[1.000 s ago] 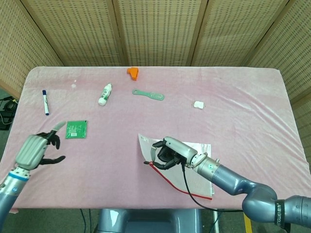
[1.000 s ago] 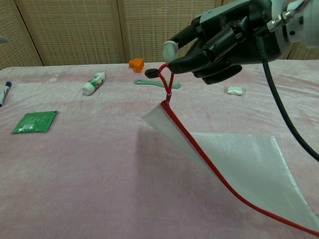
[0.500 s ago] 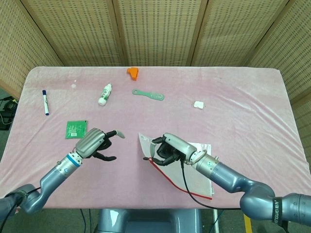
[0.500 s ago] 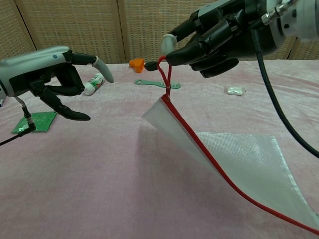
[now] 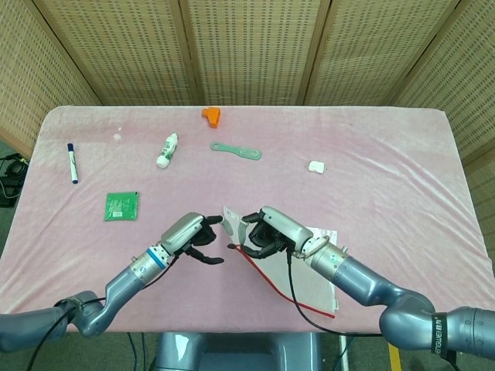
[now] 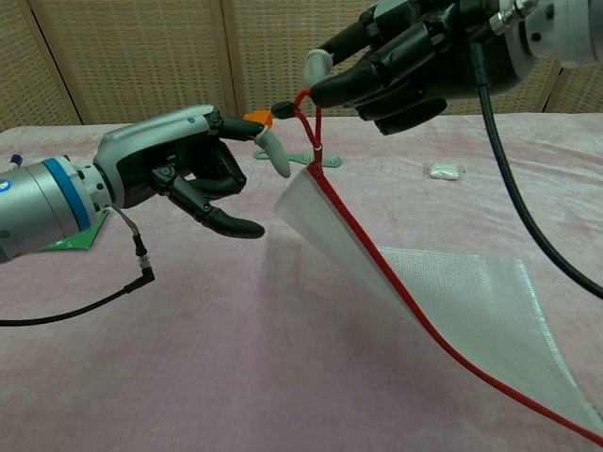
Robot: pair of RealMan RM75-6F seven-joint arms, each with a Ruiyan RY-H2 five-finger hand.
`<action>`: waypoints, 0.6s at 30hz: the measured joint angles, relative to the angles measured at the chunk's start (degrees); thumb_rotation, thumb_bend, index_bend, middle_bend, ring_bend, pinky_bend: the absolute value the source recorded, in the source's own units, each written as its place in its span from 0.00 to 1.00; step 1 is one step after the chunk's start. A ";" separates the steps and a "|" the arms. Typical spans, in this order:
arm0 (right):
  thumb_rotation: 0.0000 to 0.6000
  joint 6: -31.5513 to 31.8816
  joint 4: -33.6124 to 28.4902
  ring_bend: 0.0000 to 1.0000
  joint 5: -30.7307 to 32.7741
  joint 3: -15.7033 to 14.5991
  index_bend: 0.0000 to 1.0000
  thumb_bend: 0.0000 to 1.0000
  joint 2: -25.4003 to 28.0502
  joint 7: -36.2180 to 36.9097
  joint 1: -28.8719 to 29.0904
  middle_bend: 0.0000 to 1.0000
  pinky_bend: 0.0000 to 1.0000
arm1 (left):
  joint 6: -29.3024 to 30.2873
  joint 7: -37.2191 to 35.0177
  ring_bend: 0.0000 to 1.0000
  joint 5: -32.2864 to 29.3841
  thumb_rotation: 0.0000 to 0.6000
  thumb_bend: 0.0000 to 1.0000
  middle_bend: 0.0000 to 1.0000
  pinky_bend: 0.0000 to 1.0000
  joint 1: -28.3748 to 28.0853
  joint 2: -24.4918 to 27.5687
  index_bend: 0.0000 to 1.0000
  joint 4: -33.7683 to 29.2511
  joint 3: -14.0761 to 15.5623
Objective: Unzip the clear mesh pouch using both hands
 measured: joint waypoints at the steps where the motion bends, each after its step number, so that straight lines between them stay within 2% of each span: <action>1: 1.00 0.04 -0.10 0.94 0.07 0.12 0.82 0.86 0.10 -0.02 0.04 1.00 1.00 | -0.04 -0.67 0.89 -0.33 1.00 0.18 1.00 1.00 -0.30 -0.41 0.41 0.01 -0.13; 10: 1.00 0.01 -0.50 0.94 1.07 -0.24 0.82 0.86 0.97 -0.93 0.25 1.00 1.00 | 0.33 -3.64 0.89 -1.85 1.00 0.32 1.00 1.00 -1.73 -2.22 0.45 0.17 -0.72; 18: 1.00 0.01 -0.76 0.94 0.80 -0.36 0.82 0.86 1.26 -0.89 -0.34 1.00 1.00 | -0.38 -2.74 0.89 -2.18 1.00 0.44 1.00 1.00 -3.00 -3.06 0.47 0.49 -0.54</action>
